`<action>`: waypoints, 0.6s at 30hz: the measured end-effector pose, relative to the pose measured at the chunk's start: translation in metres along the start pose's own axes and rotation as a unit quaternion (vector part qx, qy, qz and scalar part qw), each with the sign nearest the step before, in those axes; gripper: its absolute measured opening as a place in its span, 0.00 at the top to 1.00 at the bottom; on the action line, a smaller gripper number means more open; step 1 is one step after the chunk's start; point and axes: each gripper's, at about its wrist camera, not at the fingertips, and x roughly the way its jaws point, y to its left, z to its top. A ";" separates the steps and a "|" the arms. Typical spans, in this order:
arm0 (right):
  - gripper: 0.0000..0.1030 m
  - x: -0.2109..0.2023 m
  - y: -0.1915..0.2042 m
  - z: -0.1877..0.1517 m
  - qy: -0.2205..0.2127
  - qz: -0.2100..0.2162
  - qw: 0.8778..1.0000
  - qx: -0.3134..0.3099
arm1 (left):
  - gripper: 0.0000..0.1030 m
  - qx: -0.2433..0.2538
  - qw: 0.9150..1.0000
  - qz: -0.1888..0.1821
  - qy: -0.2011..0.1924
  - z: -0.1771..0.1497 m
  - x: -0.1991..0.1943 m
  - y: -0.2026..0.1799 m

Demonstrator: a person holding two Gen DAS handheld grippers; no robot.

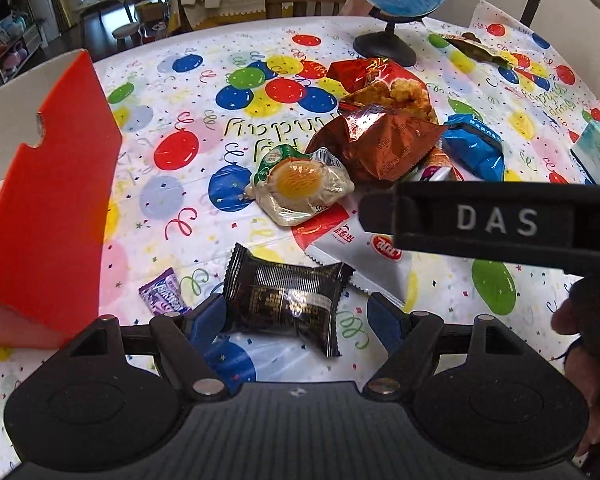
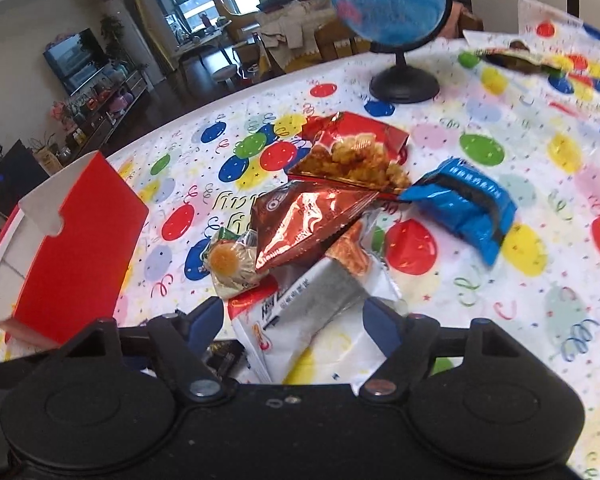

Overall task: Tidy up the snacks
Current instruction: 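Withdraw both tools from the box toward the remaining snacks, then grasp the black coffee packet with the left tool while the right tool grasps the white packet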

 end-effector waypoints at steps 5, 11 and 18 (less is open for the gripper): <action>0.31 0.013 -0.003 0.005 0.013 -0.002 1.000 0.019 | 0.25 -0.010 1.000 -0.004 0.010 0.005 0.009 0.006; 0.55 0.018 -0.008 0.003 0.024 0.001 0.999 0.032 | 0.30 -0.029 0.999 -0.005 0.017 0.007 0.015 0.014; 0.70 0.012 -0.010 -0.001 0.018 0.006 0.999 0.038 | 0.57 -0.040 0.999 0.013 0.016 0.010 0.014 0.022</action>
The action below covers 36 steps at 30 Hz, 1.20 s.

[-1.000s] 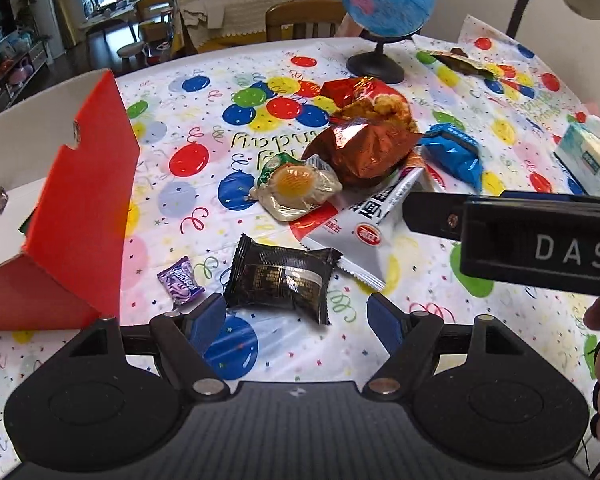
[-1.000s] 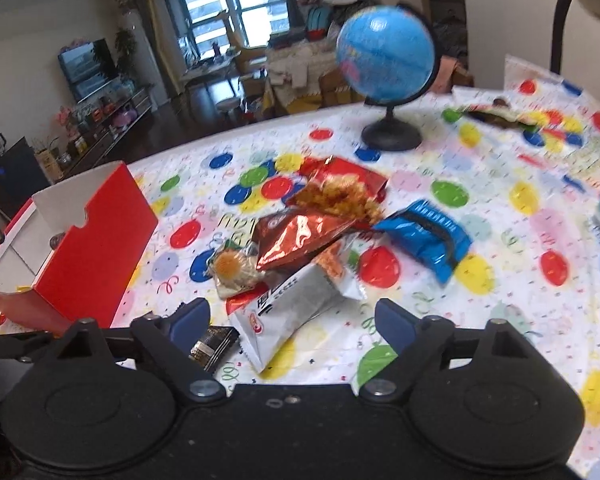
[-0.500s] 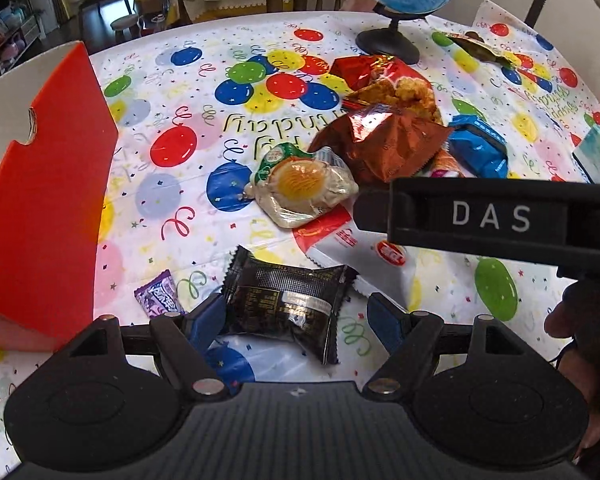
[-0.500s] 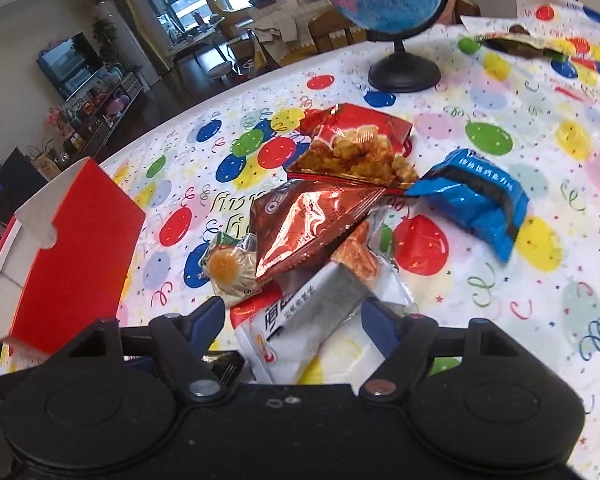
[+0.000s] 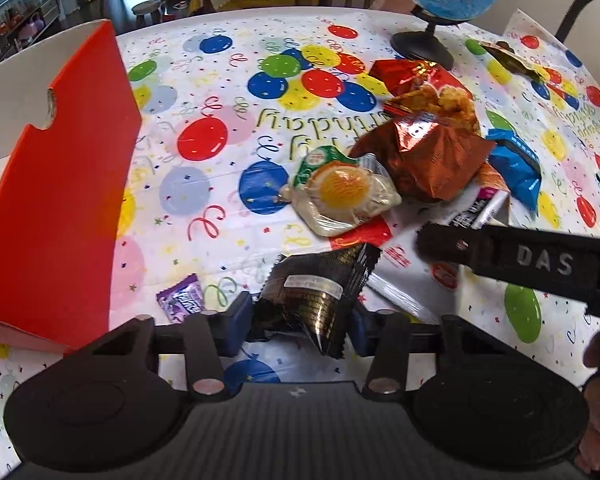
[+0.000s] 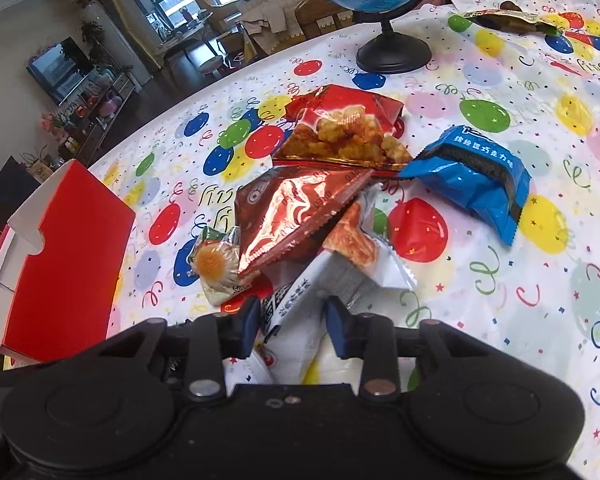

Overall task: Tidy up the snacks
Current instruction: 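Grasp the black coffee packet with the left tool while the right tool grasps the white packet, then carry the black packet with the left tool while the right tool carries the white packet to the box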

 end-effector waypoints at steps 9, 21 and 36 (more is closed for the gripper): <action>0.76 -0.019 -0.001 -0.010 -0.015 -0.006 1.000 -0.002 | 0.65 -0.004 1.000 0.021 -0.009 -0.003 -0.008 0.003; 0.80 -0.059 0.007 -0.029 -0.040 -0.009 0.999 -0.026 | 0.75 0.002 0.999 0.021 -0.025 -0.011 -0.040 0.003; 0.80 -0.111 0.055 -0.041 -0.068 0.022 0.995 -0.068 | 0.75 -0.025 0.998 0.002 -0.050 -0.020 -0.110 0.039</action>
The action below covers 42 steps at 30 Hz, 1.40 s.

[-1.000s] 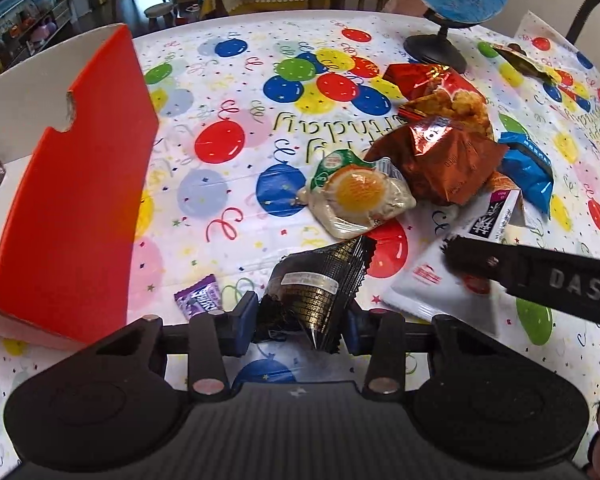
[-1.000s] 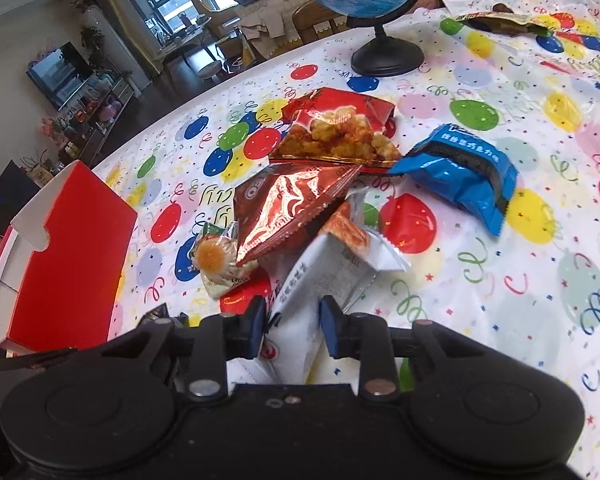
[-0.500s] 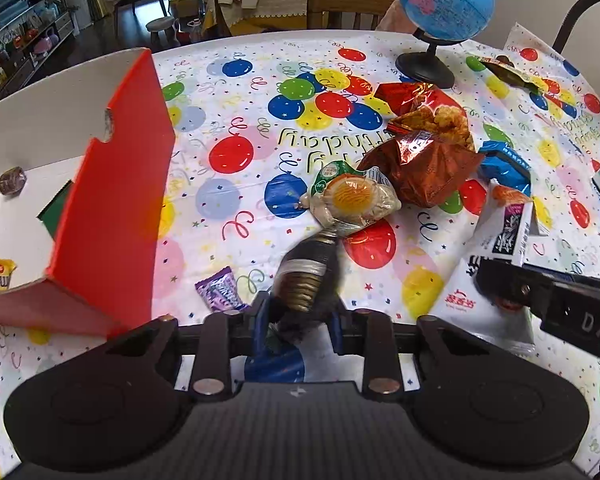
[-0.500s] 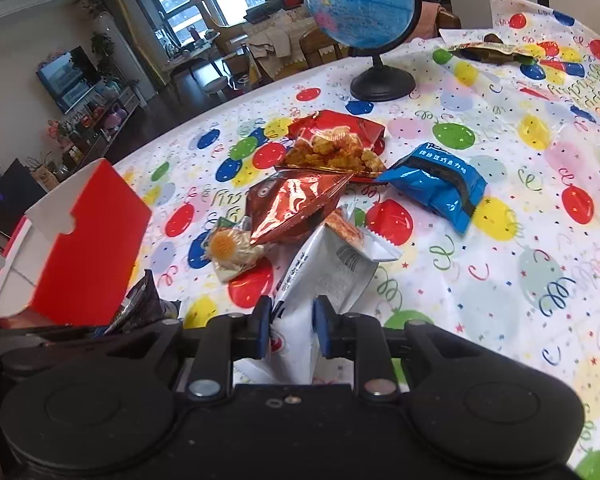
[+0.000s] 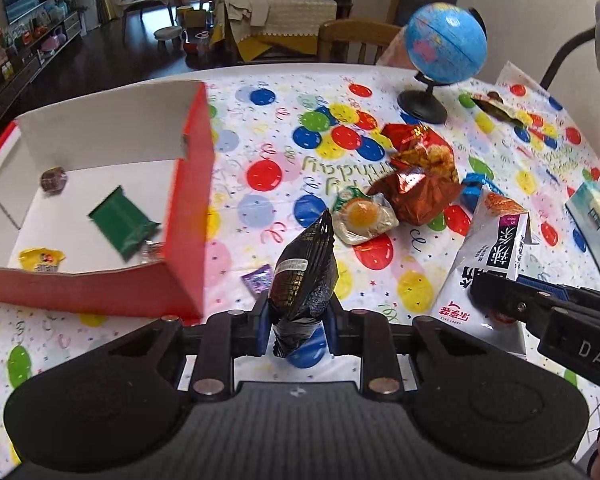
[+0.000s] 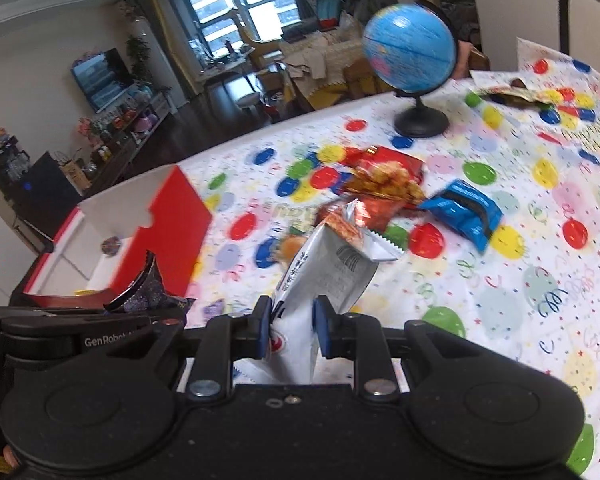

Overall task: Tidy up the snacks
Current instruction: 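Carry the black packet with the left tool while the right tool carries the white packet to the box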

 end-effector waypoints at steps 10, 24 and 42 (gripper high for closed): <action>0.80 -0.005 0.056 0.010 -0.015 0.030 0.999 -0.036 | 0.75 -0.022 0.999 0.000 -0.037 0.008 -0.043 0.048; 0.80 0.017 0.134 0.025 -0.024 0.049 0.994 -0.095 | 0.75 -0.042 0.997 0.019 -0.067 0.024 -0.067 0.123; 0.80 0.077 0.212 0.038 -0.007 0.038 0.986 -0.164 | 0.75 -0.077 0.993 0.053 -0.068 0.048 -0.053 0.223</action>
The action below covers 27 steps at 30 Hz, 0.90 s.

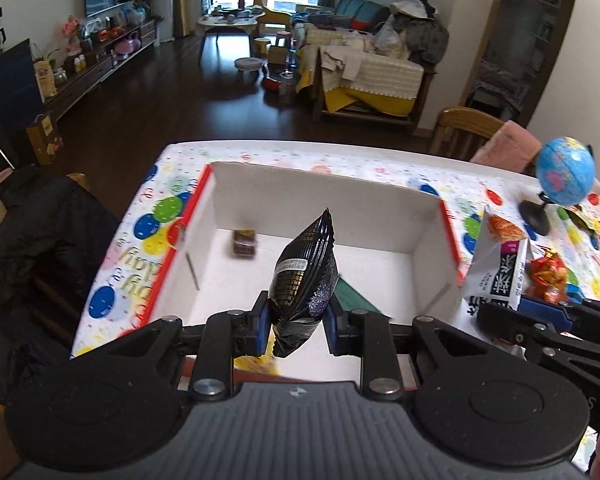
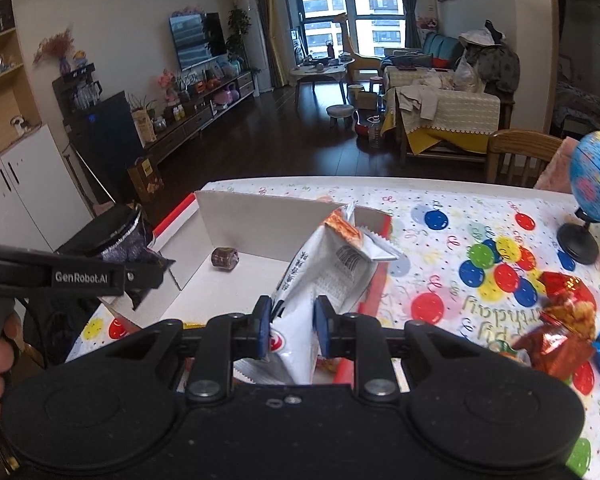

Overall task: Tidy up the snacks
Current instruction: 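Carry the black packet with the left tool while the right tool carries the white packet to the box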

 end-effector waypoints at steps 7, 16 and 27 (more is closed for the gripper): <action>0.80 0.030 0.011 0.004 0.018 -0.003 1.000 -0.011 | 0.75 -0.001 1.000 0.010 0.018 0.010 0.027 0.022; 0.80 0.071 0.024 0.000 0.058 0.007 0.998 -0.030 | 0.75 0.008 0.998 0.027 0.050 0.013 0.069 0.037; 0.85 0.099 0.030 -0.008 0.089 0.003 0.996 -0.033 | 0.75 0.041 0.995 0.034 0.090 0.009 0.104 0.035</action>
